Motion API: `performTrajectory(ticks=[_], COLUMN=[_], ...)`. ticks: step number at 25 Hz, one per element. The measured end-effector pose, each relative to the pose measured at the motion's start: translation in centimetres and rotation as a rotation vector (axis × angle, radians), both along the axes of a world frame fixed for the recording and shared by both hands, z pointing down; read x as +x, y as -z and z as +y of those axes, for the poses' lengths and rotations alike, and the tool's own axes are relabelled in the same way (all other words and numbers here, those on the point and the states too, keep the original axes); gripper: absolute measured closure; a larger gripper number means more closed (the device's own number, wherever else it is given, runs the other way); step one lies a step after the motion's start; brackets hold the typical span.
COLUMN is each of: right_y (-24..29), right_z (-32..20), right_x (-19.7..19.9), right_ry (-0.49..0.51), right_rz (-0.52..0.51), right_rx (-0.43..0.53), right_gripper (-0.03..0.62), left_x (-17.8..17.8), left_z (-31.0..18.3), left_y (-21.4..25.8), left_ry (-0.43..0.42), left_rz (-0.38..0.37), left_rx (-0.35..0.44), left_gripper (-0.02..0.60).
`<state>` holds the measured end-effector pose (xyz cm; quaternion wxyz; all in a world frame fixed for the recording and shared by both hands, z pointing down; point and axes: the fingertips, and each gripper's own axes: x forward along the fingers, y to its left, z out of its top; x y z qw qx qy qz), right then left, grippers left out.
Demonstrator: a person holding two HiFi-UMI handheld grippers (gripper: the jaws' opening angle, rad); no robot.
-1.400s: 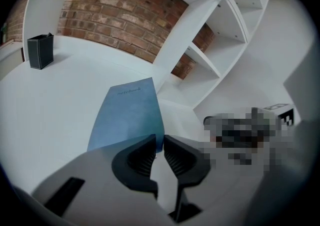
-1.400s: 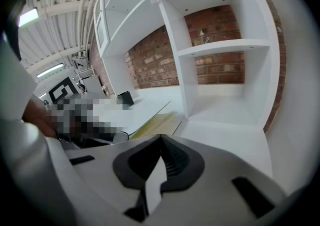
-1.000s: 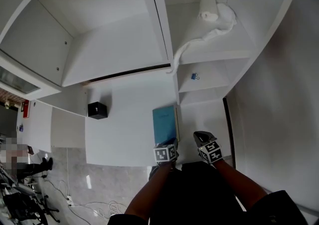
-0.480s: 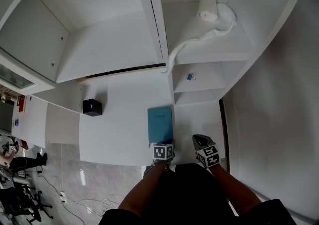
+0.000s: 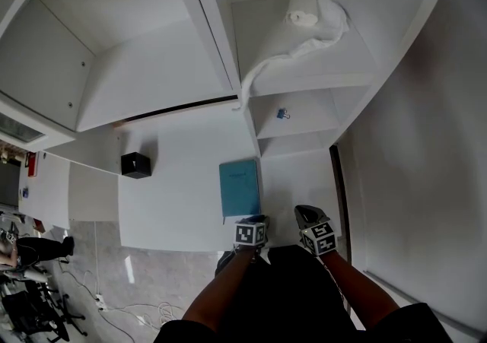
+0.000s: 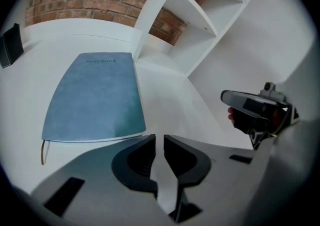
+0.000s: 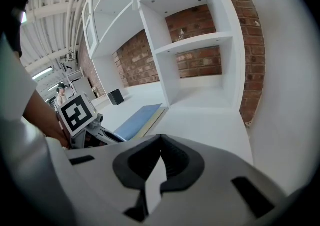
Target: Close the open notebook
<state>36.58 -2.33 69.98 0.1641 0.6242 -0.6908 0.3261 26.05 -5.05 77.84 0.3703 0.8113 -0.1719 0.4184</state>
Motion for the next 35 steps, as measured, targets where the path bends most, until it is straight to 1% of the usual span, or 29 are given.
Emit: performTrajectory(ticks=[4, 7, 9, 12, 15, 17, 19, 21, 24, 27, 31, 35], right_y=[0.4, 1.3, 2.2, 4.1, 7.0, 9.5, 12.0, 14.3, 16.3, 18.0, 21.2, 23.8], right_z=[-0.1, 0.0, 0.4, 1.1, 1.6, 1.8, 2.0, 2.4, 3.4, 4.7, 6.8, 8.4], right_x=[0.1, -0.1, -0.6, -1.8, -4.0, -6.0, -8.1, -10.1, -13.5, -16.4, -19.4, -21.7], right_ry=[-0.001, -0.026, -0.047, -0.089, -0.117, -0.119, -0.12, -0.119, -0.102, -0.141, -0.193, -0.186], right_rz=[0.01, 0.018, 0.022, 0.024, 0.011, 0.004, 0.009, 0.042, 0.111, 0.089, 0.094, 0.143], right_rx=[0.021, 0.037, 0.036, 0.035, 0.068, 0.107, 0.145, 0.176, 0.189, 0.204, 0.244, 0.272], right_gripper=[0.594, 0.594, 0.594, 0.594, 0.594, 0.594, 0.594, 0.594, 0.594, 0.594, 0.594, 0.594], left_x=[-0.5, -1.0, -1.8, -3.8, -7.4, -10.5, -13.9, -17.0, -21.3, -25.3, -29.8, -32.3], left_z=[0.8, 1.8, 2.2, 2.0, 1.2, 0.4, -0.6, -1.3, -2.1, -1.9, -0.6, 0.6], left_y=[0.6, 2.8, 4.6, 7.9, 11.4, 14.2, 16.7, 19.5, 23.5, 27.1, 30.2, 32.1], left_ry=[-0.031, -0.057, -0.067, -0.036, 0.048, 0.112, 0.166, 0.199, 0.236, 0.256, 0.245, 0.229], left_rz=[0.02, 0.083, 0.129, 0.208, 0.282, 0.308, 0.311, 0.309, 0.353, 0.399, 0.433, 0.46], left_rx=[0.023, 0.036, 0.066, 0.115, 0.158, 0.21, 0.287, 0.371, 0.476, 0.556, 0.626, 0.667], left_gripper=[0.532, 0.532, 0.532, 0.533, 0.534, 0.536, 0.549, 0.558, 0.562, 0.563, 0.563, 0.565])
